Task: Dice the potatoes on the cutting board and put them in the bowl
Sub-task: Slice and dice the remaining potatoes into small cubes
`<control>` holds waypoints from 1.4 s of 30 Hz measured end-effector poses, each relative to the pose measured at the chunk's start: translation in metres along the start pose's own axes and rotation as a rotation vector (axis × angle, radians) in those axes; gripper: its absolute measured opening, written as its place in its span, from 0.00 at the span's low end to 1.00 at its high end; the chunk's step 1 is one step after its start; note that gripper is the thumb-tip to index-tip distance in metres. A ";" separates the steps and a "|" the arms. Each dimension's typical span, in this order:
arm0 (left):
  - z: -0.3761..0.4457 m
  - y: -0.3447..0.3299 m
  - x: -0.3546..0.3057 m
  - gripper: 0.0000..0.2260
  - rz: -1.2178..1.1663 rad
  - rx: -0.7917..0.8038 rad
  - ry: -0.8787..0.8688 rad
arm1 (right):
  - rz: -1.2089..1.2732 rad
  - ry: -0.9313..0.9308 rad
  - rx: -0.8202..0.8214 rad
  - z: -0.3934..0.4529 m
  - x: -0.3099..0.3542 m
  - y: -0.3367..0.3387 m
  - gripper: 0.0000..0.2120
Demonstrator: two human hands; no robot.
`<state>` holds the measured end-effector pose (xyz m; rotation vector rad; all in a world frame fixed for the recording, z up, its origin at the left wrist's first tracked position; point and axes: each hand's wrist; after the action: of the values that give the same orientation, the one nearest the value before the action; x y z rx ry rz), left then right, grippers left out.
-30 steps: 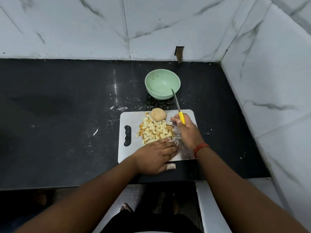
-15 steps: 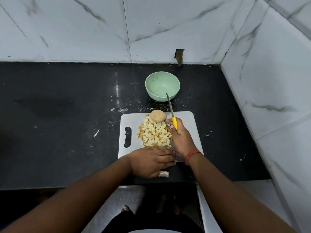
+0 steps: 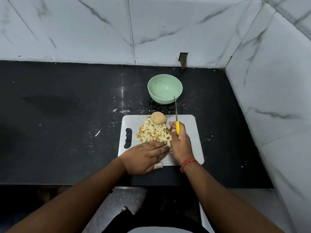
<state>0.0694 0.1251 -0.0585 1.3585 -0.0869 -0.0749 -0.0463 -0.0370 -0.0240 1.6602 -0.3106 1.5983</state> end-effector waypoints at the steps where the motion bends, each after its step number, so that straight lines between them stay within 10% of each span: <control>1: 0.001 0.000 -0.002 0.24 -0.004 -0.004 -0.006 | 0.001 0.000 -0.010 0.001 -0.001 0.001 0.14; 22: 0.012 0.001 -0.015 0.22 -0.145 -0.167 0.404 | 0.170 -0.068 0.067 0.005 0.002 -0.001 0.13; 27: 0.032 0.019 -0.002 0.24 -0.297 -0.262 0.816 | 0.198 -0.068 0.020 0.006 0.000 -0.001 0.12; 36: 0.092 0.032 0.050 0.29 -0.215 0.140 0.864 | 0.119 -0.132 0.082 0.021 -0.001 -0.003 0.11; 42: 0.096 0.030 0.051 0.28 -0.215 0.130 0.883 | 0.221 -0.220 0.038 0.026 -0.004 0.005 0.08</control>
<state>0.1100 0.0325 -0.0080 1.4213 0.8072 0.3571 -0.0314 -0.0598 -0.0229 1.8892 -0.5972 1.5881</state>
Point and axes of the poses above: each hand's wrist, its own z-axis towards the middle knuckle, its own y-axis out of the back of the hand, x = y × z, and after that the axes turned 8 degrees about y, right-handed
